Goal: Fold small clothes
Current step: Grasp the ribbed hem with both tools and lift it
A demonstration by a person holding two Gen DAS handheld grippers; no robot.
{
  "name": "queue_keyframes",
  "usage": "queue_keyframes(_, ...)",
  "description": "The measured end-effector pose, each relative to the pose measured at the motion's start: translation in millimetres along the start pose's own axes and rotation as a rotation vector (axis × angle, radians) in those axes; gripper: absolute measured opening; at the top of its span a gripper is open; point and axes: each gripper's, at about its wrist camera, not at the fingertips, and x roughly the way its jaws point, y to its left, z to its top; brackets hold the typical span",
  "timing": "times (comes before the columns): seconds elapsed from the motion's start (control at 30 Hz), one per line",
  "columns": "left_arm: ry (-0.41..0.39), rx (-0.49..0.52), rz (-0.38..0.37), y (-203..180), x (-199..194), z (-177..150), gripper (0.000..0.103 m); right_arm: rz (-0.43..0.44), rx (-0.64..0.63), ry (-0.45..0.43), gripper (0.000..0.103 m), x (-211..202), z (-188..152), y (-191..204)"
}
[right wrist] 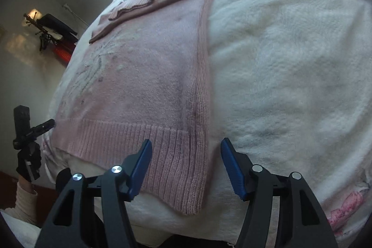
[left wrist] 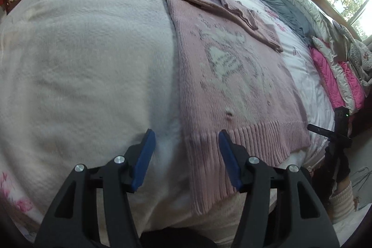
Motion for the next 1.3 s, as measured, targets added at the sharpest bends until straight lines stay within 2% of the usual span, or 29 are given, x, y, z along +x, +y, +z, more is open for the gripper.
queue_keyframes(0.23, 0.052, -0.06, -0.114, -0.7, 7.2, -9.8, 0.054, 0.121, 0.026, 0.037, 0.061, 9.8, -7.4, 7.9)
queue_keyframes(0.33, 0.111, -0.091, -0.221, -4.4, 18.4, -15.7, 0.049, 0.165, 0.026, 0.041, 0.059, 11.2, -10.3, 13.6)
queue_keyframes(0.4, 0.145, -0.101, -0.235, -7.3, 29.7, -22.3, 0.048, 0.184, 0.037, 0.047, 0.058, 13.2, -11.8, 12.7)
queue_keyframes(0.47, 0.13, -0.097, -0.219, -8.1, 32.1, -24.9, 0.042, 0.18, 0.064, 0.062, 0.05, 19.0, -12.6, 7.1)
queue_keyframes(0.53, 0.117, -0.145, -0.254, -2.9, 31.4, -25.7, 0.028, 0.198, 0.102, 0.062, 0.047, 20.3, -13.7, -0.3)
queue_keyframes(0.57, 0.114, -0.169, -0.279, -0.6, 31.0, -27.1, 0.011, 0.216, 0.118, 0.06, 0.043, 19.2, -14.2, -1.8)
queue_keyframes(0.6, 0.106, -0.196, -0.299, 2.3, 30.9, -28.2, 0.01, 0.235, 0.126, 0.063, 0.038, 18.8, -14.8, -2.4)
queue_keyframes(0.67, 0.093, -0.213, -0.309, 3.2, 30.9, -30.7, 0.009, 0.261, 0.129, 0.07, 0.022, 18.1, -17.3, -1.2)
queue_keyframes(0.77, 0.064, -0.206, -0.33, -4.0, 22.2, -28.0, 0.009, 0.33, 0.154, 0.058, 0.013, 10.9, -16.7, -2.6)
queue_keyframes(1.03, -0.088, -0.135, -0.373, -29.9, -17.4, 11.9, 0.008, 0.521, 0.194, -0.073, 0.011, -29.9, 17.3, 4.9)
queue_keyframes(1.17, -0.138, -0.143, -0.367, -32.4, -19.1, 38.3, 0.008, 0.505, 0.182, -0.136, 0.011, -46.3, 51.2, 9.8)
queue_keyframes(1.3, -0.17, -0.154, -0.328, -24.2, -10.7, 67.1, 0.008, 0.49, 0.21, -0.161, 0.011, -47.6, 86.3, 1.6)
